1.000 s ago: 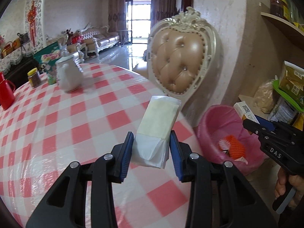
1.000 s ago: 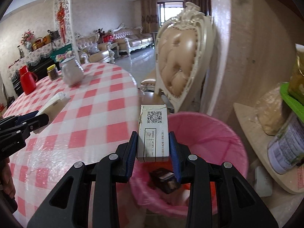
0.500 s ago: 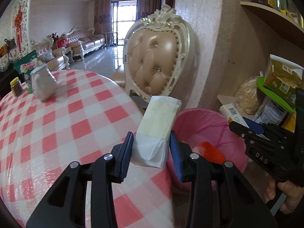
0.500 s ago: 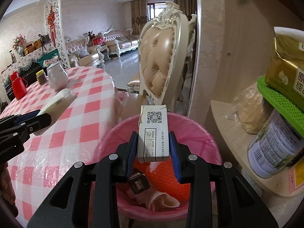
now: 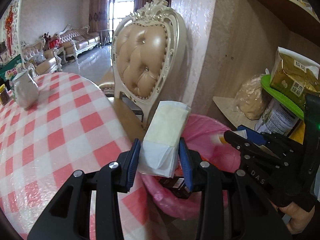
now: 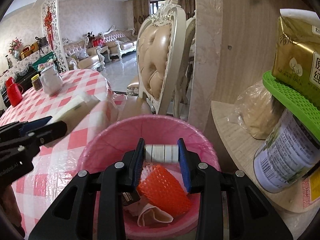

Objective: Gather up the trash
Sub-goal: 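Open both tools to drop the tissue pack and small box into the bin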

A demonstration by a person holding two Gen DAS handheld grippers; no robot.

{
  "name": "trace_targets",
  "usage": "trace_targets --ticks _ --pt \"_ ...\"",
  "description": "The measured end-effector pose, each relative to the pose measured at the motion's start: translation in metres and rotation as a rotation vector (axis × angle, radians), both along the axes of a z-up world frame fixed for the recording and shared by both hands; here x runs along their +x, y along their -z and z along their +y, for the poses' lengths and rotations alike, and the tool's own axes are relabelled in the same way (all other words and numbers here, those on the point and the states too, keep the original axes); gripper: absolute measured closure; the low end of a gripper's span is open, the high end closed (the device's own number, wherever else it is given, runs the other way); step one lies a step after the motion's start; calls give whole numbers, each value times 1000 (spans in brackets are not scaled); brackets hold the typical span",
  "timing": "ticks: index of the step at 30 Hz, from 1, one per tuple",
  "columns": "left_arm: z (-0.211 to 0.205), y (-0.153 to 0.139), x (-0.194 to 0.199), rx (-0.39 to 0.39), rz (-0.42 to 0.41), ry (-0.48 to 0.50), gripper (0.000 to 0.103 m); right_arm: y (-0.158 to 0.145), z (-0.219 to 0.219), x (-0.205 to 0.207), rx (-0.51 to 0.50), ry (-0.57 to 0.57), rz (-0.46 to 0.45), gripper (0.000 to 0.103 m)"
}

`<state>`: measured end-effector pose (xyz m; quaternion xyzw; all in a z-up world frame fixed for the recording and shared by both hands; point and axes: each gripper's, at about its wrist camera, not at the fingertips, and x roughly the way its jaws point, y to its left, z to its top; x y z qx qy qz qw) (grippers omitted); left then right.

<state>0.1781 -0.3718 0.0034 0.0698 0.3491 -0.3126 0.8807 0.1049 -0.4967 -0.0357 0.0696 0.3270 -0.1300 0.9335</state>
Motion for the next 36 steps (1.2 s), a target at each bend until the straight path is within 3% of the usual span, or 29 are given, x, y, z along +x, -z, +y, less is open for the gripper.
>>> trace_targets --ticks 7,11,16,32,36 --pt "-15 9 7 -2 36 22 62 1 -7 6 -7 3 0 68" --pt "-18 16 13 3 56 18 58 3 -10 8 -1 9 0 54" --pt "-17 19 14 4 63 14 57 4 -13 5 4 21 -1 46" --pt "16 21 -7 -23 86 5 41 1 -1 -31 -2 32 -8 26" --pt "27 23 -18 -39 100 6 33 4 3 -44 -12 36 6 24"
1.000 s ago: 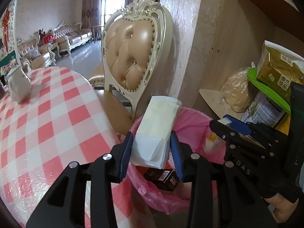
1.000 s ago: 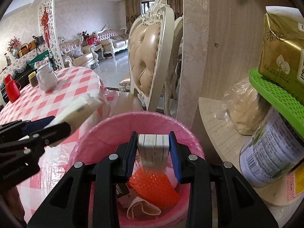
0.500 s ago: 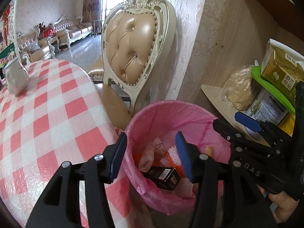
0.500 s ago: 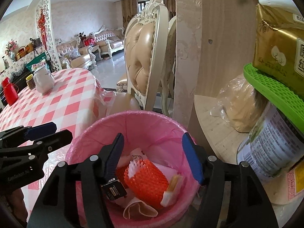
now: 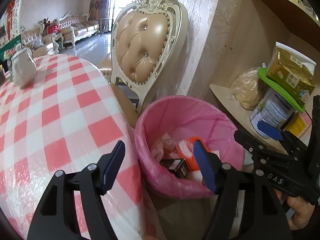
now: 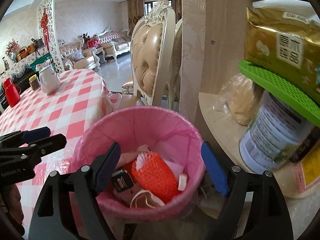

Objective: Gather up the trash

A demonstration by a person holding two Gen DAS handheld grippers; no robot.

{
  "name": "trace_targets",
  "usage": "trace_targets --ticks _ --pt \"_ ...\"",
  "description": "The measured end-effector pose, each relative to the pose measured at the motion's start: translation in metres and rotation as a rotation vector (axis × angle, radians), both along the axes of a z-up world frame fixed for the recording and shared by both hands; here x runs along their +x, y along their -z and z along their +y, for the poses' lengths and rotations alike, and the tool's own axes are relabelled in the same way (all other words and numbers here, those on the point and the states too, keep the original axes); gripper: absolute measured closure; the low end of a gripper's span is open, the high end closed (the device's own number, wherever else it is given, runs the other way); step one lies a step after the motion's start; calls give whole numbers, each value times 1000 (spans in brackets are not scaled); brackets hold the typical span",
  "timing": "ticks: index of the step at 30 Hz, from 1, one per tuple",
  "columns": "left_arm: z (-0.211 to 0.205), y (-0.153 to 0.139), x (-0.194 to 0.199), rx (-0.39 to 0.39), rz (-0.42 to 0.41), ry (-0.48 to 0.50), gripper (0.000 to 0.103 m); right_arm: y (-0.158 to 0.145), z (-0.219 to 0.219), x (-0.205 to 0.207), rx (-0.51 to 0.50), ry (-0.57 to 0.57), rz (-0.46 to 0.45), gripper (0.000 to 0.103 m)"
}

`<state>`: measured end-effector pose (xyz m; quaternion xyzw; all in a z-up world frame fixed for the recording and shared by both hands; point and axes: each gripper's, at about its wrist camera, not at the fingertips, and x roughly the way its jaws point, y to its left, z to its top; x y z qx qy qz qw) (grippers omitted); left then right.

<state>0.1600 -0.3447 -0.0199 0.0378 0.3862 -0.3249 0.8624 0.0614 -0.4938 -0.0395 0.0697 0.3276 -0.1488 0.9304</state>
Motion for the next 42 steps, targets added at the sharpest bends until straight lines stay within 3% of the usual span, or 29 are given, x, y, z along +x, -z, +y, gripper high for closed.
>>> trace_targets --ticks 4,10,26,42 --pt "10 2 -11 -7 5 -8 24 4 3 -13 -3 9 15 20" --pt "21 5 -28 -9 18 -17 21 3 4 -30 4 26 13 18" --pt "21 1 -51 -12 1 19 18 1 8 -56 -10 32 28 18" --pt "22 0 -50 -12 0 18 18 -2 10 -53 -7 22 26 18"
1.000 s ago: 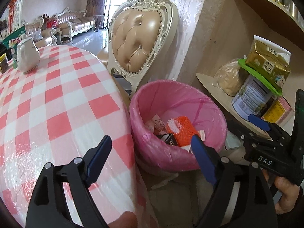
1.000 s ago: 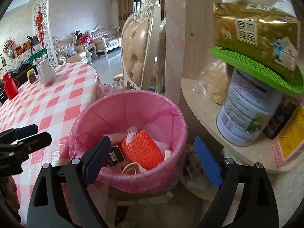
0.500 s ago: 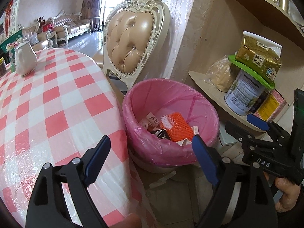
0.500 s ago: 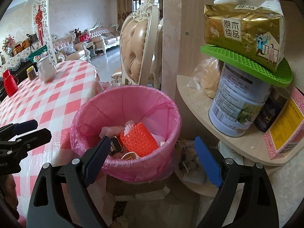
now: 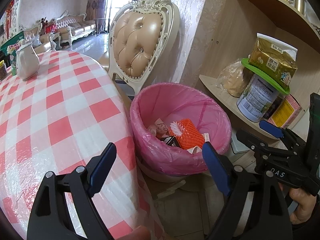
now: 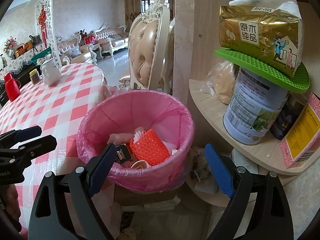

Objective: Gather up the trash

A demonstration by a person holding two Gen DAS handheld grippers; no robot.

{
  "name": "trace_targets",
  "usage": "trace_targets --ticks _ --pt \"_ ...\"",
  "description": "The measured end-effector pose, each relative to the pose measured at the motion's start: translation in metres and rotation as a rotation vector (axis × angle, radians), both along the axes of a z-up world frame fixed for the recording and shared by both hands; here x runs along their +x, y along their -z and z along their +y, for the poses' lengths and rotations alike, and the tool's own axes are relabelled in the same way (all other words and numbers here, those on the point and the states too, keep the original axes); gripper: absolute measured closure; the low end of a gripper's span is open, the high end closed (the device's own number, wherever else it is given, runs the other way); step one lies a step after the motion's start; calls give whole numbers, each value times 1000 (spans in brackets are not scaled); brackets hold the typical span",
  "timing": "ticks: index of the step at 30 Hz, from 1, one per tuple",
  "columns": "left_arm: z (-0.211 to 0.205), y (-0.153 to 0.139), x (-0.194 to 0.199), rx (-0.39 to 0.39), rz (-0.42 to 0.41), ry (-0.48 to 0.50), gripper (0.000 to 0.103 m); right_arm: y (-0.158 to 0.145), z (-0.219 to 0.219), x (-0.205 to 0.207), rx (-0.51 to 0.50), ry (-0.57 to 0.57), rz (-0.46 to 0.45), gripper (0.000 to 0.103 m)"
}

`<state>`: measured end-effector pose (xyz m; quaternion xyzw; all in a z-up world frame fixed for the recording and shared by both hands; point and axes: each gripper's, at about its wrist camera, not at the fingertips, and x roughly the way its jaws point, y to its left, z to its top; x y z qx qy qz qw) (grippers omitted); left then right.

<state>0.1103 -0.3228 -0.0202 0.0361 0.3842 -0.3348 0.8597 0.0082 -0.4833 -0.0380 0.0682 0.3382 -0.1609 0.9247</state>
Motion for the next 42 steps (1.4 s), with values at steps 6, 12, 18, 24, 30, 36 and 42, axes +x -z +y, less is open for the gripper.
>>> trace_targets --ticks 6,12,18,24,30,36,42 --pt "0 1 1 0 0 0 18 0 0 0 1 -1 1 18" --pt "0 1 1 1 1 -1 18 1 1 2 2 -2 2 18" --pt "0 1 1 1 1 -1 18 1 1 2 2 -5 2 18" --pt "0 1 1 1 1 -1 18 2 3 2 2 -5 2 18" --pt "-1 2 1 1 1 0 18 2 2 3 2 -6 2 18" --pt "-1 2 1 1 1 0 18 2 2 3 3 -4 2 18" --pt "-1 1 1 2 1 -1 17 2 3 3 5 -6 1 18"
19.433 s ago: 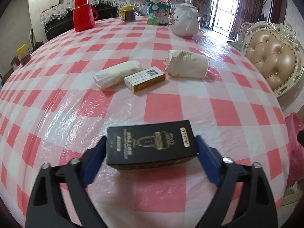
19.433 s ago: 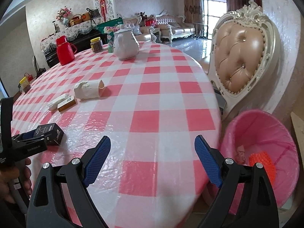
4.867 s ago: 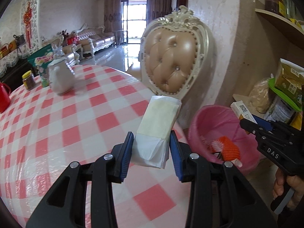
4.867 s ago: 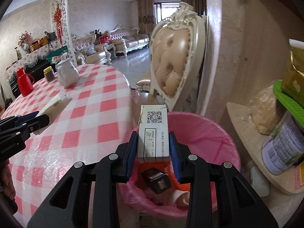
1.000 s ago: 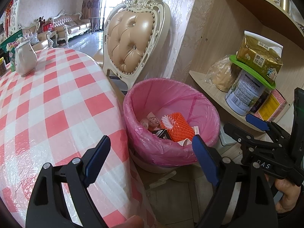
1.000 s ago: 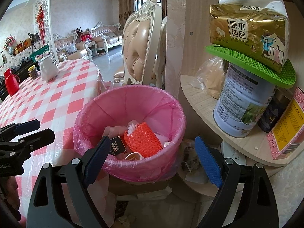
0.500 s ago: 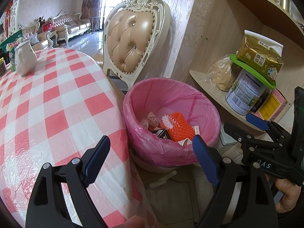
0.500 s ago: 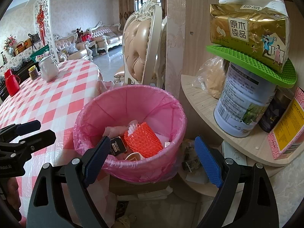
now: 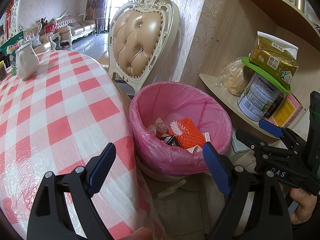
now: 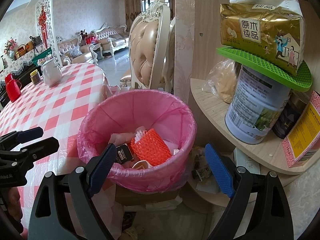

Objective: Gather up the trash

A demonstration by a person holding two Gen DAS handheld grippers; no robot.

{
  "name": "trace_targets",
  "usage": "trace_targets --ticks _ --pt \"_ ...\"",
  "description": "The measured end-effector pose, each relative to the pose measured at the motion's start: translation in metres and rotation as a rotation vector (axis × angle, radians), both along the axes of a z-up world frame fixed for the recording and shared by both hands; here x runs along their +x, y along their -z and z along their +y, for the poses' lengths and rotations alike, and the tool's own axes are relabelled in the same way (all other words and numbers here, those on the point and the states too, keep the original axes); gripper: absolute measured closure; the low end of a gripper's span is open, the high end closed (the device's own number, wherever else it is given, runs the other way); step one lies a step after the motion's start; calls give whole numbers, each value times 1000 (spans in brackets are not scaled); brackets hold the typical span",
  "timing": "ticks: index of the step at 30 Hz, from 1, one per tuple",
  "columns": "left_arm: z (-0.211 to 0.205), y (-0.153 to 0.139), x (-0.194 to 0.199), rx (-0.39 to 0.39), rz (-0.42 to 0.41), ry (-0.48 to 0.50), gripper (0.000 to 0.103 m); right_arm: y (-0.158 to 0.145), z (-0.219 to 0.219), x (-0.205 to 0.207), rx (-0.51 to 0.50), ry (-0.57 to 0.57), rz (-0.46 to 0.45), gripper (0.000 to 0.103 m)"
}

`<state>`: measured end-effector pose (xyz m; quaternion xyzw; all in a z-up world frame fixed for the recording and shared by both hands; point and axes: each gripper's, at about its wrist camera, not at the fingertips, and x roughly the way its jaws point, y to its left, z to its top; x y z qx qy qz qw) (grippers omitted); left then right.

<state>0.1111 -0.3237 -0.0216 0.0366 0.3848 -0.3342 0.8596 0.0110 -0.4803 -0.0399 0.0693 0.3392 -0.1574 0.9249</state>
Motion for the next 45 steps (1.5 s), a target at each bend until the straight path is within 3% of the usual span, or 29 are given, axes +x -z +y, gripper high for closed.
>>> trace_targets --ticks 45 --pt "-7 0 0 -11 9 21 13 0 -2 -2 7 5 -3 18"
